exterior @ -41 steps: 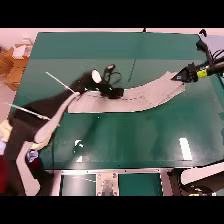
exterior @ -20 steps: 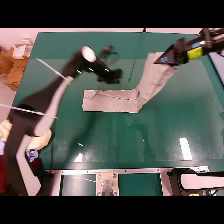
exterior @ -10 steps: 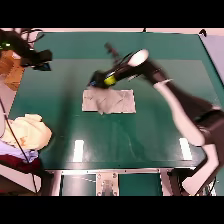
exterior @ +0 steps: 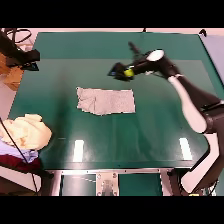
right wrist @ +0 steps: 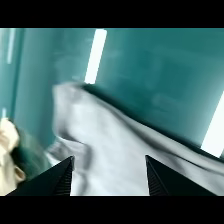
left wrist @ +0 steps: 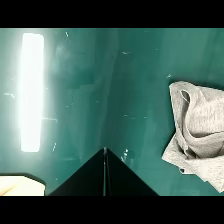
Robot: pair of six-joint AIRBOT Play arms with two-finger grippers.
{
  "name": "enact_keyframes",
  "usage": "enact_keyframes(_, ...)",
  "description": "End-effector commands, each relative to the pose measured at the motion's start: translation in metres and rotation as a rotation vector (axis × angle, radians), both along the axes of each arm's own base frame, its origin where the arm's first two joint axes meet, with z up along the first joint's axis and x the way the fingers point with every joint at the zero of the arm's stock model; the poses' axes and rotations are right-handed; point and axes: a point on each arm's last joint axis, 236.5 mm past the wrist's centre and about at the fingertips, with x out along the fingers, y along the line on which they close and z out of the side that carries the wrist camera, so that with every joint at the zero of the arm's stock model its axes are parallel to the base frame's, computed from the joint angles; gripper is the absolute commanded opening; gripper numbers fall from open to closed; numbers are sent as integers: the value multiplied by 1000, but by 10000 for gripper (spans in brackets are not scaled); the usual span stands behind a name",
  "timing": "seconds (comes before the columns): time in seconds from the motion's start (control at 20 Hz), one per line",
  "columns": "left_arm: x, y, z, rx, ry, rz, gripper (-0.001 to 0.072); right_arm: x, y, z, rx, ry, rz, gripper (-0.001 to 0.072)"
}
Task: Fold the shirts.
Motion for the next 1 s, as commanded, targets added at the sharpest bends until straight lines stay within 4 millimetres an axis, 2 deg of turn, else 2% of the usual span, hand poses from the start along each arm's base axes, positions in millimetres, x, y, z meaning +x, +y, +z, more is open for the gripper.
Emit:
enact_keyframes(0.0, 1, 2, 1, 8, -7, -5, 23, -28, -110, -29, -97, 193, -80, 495)
enact_keyframes(0.05, 1, 2, 1, 8, -8, -5, 23, -38, -124, -44, -96, 239, -112, 502)
enact_keyframes(0.15, 1, 2, 1, 8, -7, -5, 23, -61, -127, -74, -86, 320, -122, 516)
enact_keyframes(0.2, 1, 2, 1, 5, -7, -5, 23, -70, -119, -87, -79, 331, -110, 541)
enact_keyframes(0.3, 1, 2, 1, 4, -7, -5, 23, -78, -92, -105, -57, 317, -100, 541)
enact_keyframes(0.45, 0, 0, 1, -2, -5, -5, 23, -86, -44, -115, -21, 312, -60, 537)
enact_keyframes(0.5, 0, -1, 1, -7, -1, -7, 23, -87, -32, -116, -12, 309, -54, 479)
enact_keyframes(0.55, -1, -2, 1, -11, 1, -8, 23, -86, -24, -115, -5, 301, -54, 201)
enact_keyframes(0.6, -1, -2, 1, -12, 1, -9, 23, -83, -20, -111, -6, 280, -45, 17)
enact_keyframes(0.65, -1, -2, 1, -12, 1, -10, 23, -77, -21, -104, -1, 259, -48, 13)
enact_keyframes(0.75, -1, -2, 1, -12, 2, -9, 23, -54, -44, -75, 0, 182, -91, 11)
enact_keyframes(0.8, -1, -2, 1, -12, 1, -10, 23, -41, -67, -56, -12, 138, -136, 10)
enact_keyframes(0.85, -1, -2, 1, -12, 1, -9, 23, -31, -97, -36, -26, 94, -187, 10)
enact_keyframes(0.95, -1, -2, 1, -12, 1, -10, 23, -22, -178, 6, -87, 7, -321, 10)
